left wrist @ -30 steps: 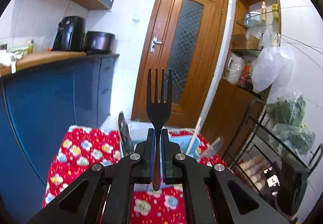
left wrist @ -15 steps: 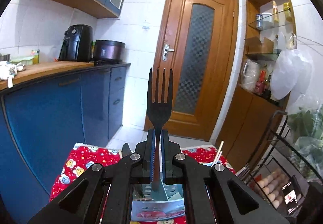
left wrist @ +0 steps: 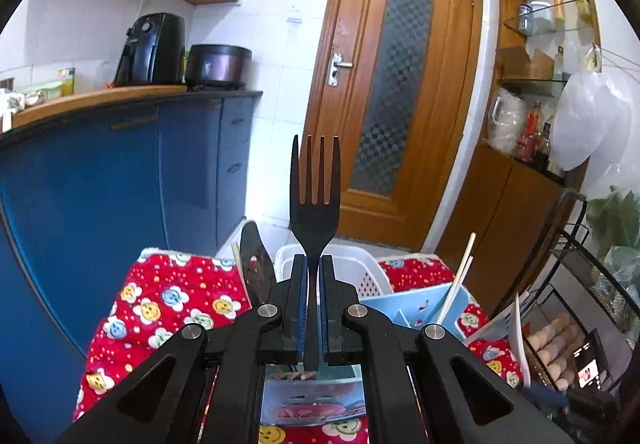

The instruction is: Organize utensils

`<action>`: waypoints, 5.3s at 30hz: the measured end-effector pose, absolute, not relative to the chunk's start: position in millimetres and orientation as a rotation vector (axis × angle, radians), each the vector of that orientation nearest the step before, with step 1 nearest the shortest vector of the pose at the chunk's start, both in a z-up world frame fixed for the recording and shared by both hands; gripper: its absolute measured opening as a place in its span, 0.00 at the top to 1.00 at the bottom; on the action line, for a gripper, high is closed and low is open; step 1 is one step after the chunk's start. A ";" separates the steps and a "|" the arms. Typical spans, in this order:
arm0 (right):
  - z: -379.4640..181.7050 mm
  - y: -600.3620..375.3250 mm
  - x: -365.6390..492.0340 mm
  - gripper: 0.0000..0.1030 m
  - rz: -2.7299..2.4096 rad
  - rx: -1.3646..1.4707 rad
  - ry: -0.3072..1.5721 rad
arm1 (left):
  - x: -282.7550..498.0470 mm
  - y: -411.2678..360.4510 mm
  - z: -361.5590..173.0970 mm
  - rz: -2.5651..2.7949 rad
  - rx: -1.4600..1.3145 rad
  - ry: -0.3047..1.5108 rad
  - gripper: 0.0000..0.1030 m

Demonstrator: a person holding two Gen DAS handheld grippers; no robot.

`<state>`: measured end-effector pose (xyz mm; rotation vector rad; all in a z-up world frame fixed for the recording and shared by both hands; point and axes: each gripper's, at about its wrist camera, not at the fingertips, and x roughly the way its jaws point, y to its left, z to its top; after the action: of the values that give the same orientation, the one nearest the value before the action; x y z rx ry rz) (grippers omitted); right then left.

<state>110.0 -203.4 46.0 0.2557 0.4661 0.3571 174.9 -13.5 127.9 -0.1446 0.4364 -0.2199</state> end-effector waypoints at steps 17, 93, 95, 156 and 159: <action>67.3 -185.2 188.1 0.93 0.252 0.178 0.235 | 183.4 -14.5 112.8 -0.252 -0.154 0.469 0.95; 12.9 -226.2 164.8 0.73 0.362 0.201 0.592 | 94.3 -4.6 66.0 -0.289 -0.168 0.650 0.90; 13.0 -224.6 168.2 0.75 0.370 0.192 0.598 | 95.3 -3.3 63.1 -0.286 -0.172 0.656 0.90; 77.7 -193.8 175.2 0.89 0.187 0.218 0.263 | 98.9 23.0 37.9 -0.272 -0.228 0.682 0.90; 80.2 -194.9 164.7 0.73 0.211 0.218 0.272 | 96.8 22.0 39.8 -0.273 -0.228 0.678 0.90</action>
<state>164.7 -194.9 80.2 0.2177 0.2719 0.2113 96.8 22.0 39.8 -0.2282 0.6780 -0.2731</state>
